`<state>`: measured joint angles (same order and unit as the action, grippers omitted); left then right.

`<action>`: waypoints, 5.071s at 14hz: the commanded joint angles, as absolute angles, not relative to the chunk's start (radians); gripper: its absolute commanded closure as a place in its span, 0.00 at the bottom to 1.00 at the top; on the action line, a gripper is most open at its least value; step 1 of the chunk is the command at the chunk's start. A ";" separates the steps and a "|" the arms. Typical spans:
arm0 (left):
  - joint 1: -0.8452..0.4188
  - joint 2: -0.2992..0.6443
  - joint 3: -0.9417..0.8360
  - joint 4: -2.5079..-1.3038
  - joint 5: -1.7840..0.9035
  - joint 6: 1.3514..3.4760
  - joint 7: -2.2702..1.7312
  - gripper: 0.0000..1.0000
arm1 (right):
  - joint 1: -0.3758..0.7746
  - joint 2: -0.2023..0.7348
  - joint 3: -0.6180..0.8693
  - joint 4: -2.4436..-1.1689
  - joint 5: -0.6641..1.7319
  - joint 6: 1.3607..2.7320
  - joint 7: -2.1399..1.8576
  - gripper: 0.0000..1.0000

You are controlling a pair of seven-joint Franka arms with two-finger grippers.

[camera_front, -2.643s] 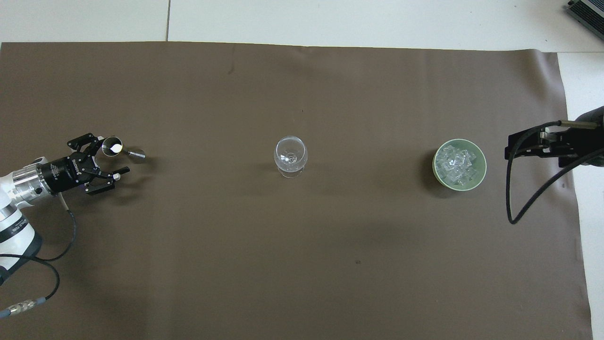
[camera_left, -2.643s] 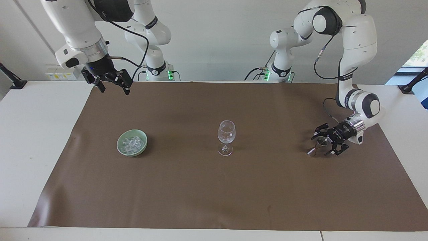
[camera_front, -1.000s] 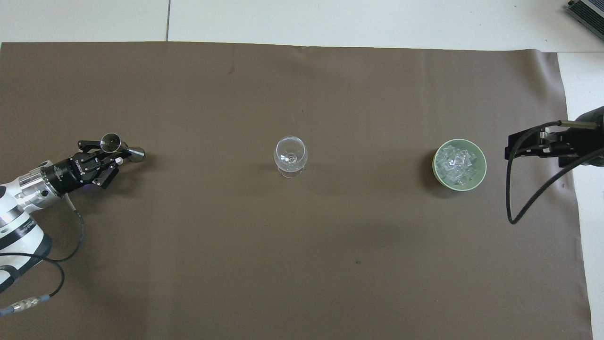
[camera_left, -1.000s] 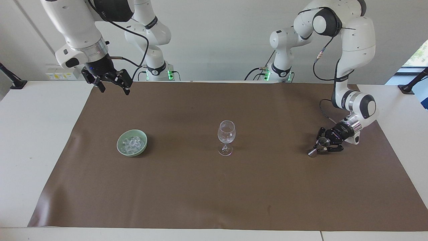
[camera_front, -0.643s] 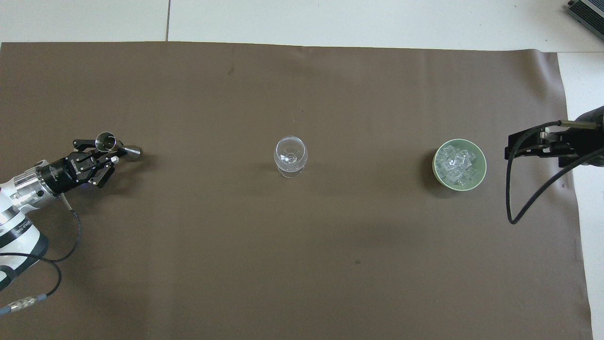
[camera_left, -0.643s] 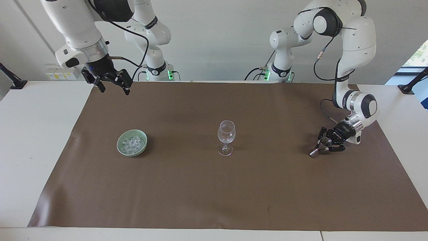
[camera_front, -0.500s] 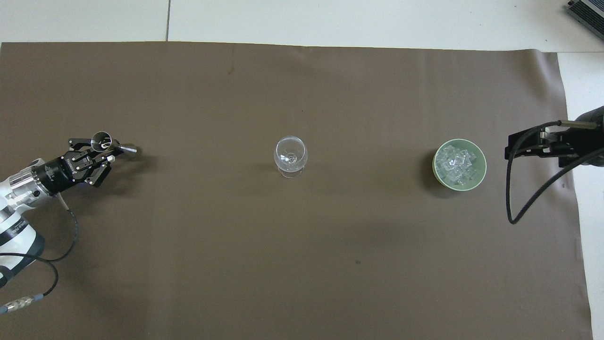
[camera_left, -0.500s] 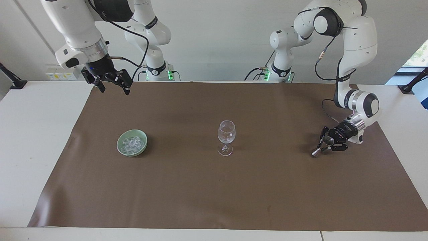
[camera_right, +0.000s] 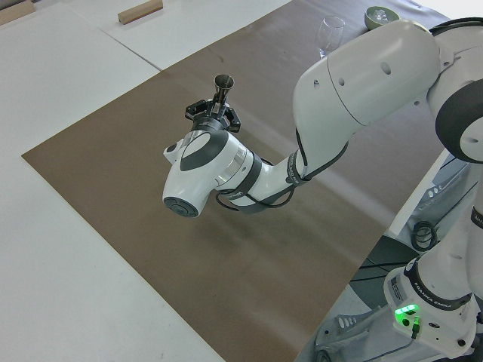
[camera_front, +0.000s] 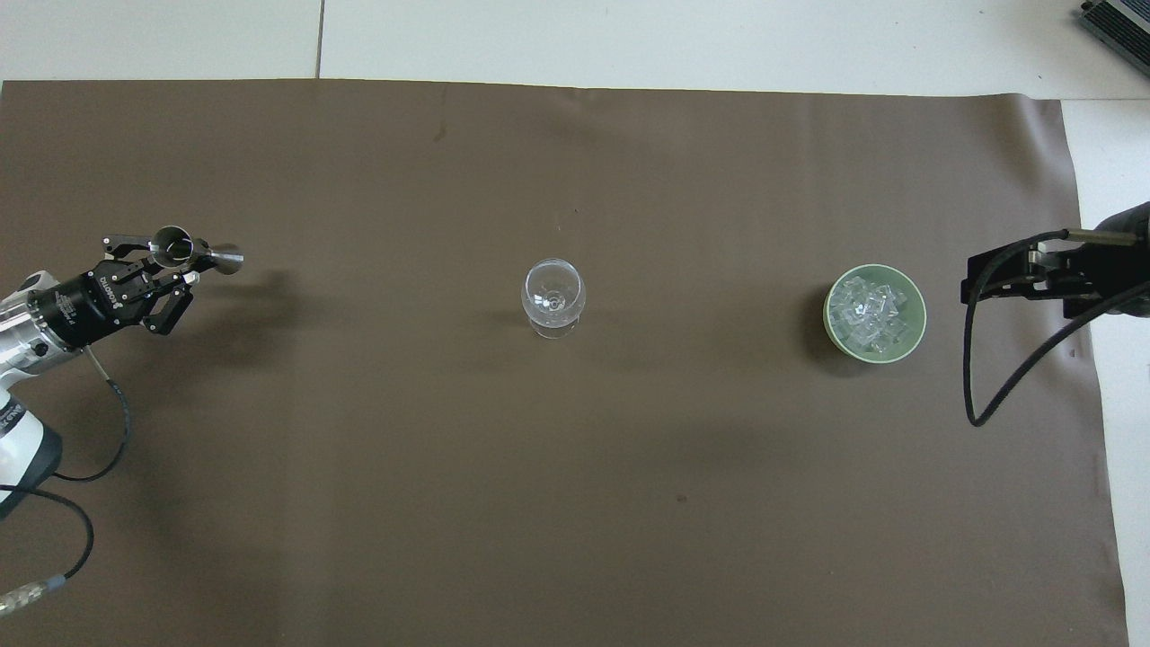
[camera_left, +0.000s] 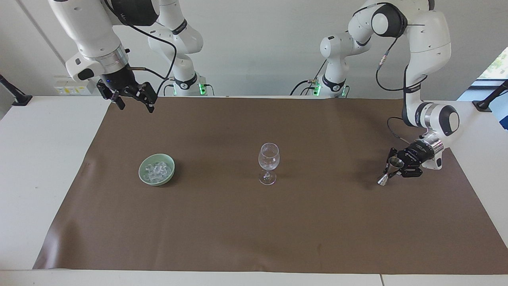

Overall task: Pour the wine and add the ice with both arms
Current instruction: 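Lift the jigger with the left gripper and carry it over the glass, then tilt the jigger over the wine glass with the left gripper to pour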

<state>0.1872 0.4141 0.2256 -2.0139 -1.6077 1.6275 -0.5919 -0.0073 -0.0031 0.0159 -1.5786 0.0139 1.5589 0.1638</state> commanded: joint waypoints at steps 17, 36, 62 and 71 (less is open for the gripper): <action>0.160 0.019 -0.325 -2.069 -1.473 2.365 -1.037 1.00 | -0.023 -0.009 0.020 -1.578 0.038 1.559 0.132 0.00; 0.156 -0.006 -0.770 -2.132 -1.442 3.033 -0.914 1.00 | -0.023 -0.009 0.020 -1.578 0.038 1.559 0.132 0.00; 0.126 0.081 -0.845 -2.109 -1.206 3.290 -0.635 1.00 | -0.023 -0.009 0.020 -1.578 0.038 1.559 0.132 0.00; 0.126 0.084 -0.845 -2.109 -1.206 3.324 -0.468 1.00 | -0.023 -0.009 0.020 -1.578 0.038 1.559 0.132 0.00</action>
